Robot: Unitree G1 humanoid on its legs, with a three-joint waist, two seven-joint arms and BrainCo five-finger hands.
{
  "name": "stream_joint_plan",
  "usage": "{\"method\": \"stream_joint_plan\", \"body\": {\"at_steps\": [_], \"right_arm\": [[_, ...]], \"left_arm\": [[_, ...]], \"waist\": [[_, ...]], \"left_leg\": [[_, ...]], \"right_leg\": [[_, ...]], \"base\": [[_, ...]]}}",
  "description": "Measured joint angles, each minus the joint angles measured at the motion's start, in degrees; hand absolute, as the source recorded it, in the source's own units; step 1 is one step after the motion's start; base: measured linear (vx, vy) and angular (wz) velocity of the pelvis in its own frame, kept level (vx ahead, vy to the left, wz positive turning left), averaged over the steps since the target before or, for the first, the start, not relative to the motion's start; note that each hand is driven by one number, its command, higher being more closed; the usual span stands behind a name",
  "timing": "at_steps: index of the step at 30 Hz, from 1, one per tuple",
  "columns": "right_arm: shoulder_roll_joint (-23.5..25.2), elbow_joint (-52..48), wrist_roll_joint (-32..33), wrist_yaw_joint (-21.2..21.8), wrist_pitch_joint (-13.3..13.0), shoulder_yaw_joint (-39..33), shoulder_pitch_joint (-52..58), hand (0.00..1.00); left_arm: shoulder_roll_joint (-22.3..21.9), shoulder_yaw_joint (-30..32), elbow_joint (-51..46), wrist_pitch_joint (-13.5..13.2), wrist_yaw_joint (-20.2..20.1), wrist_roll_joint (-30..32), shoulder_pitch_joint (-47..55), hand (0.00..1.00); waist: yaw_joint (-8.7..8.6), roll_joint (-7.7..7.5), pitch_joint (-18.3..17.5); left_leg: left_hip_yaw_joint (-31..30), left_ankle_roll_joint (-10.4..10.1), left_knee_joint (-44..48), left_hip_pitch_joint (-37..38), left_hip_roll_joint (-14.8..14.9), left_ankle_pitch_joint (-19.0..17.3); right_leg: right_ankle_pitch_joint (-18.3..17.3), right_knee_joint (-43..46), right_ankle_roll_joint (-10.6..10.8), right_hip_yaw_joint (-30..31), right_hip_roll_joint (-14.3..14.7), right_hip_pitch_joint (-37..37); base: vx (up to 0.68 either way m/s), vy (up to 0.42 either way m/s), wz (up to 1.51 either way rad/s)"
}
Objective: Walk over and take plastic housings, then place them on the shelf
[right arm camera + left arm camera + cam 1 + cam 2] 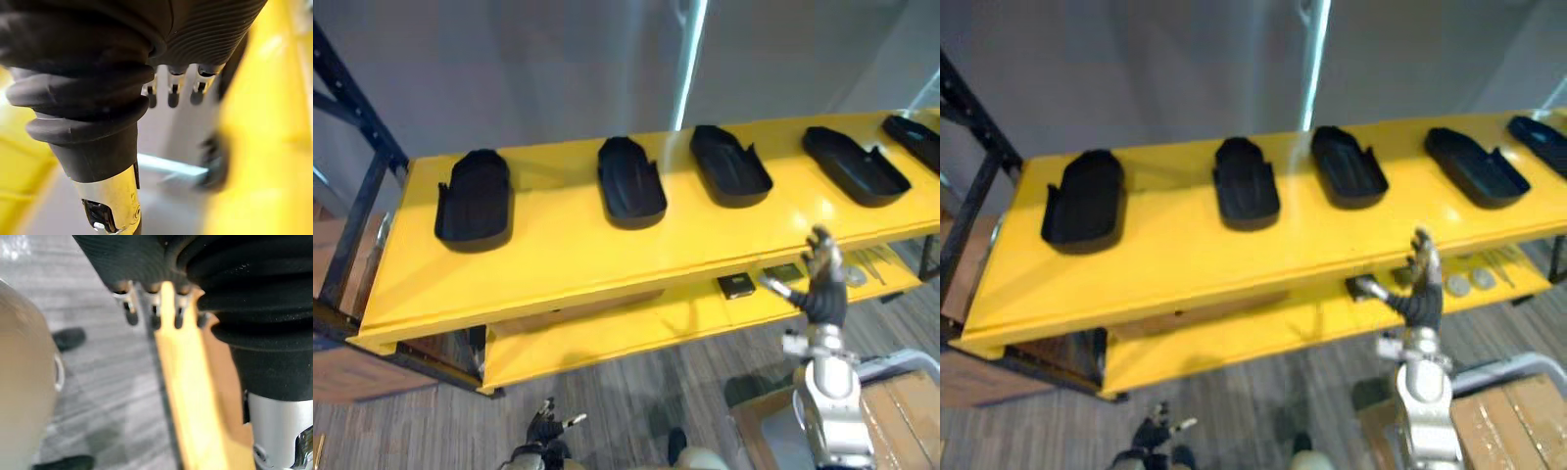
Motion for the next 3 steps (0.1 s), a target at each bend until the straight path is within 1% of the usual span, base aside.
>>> {"method": "stream_joint_plan", "body": {"at_steps": [1, 3], "right_arm": [[0.71, 2.53, 0.01, 0.04, 0.04, 0.04, 0.8, 0.0], [3.57, 15.26, 0.02, 0.23, 0.63, 0.14, 2.59, 0.0]], "left_arm": [[-0.02, 0.24, 0.34, 0.23, 0.05, -0.44, -0.11, 0.0], [0.01, 1.82, 1.28, 1.15, 0.06, -1.72, -0.15, 0.0]], "waist": [[0.04, -0.02, -0.01], [0.0, 0.0, -0.45]], "left_leg": [[0.48, -0.07, 0.0, 0.33, 0.01, -0.13], [1.44, -0.23, 0.01, 1.2, -0.13, -0.42]], "right_leg": [[0.0, 0.0, 0.0, 0.27, 0.0, 0.09], [0.29, -0.01, 0.22, 1.32, -0.06, 0.34]], "base": [[0.01, 0.017, -0.24], [0.04, 0.025, -0.22]]}}
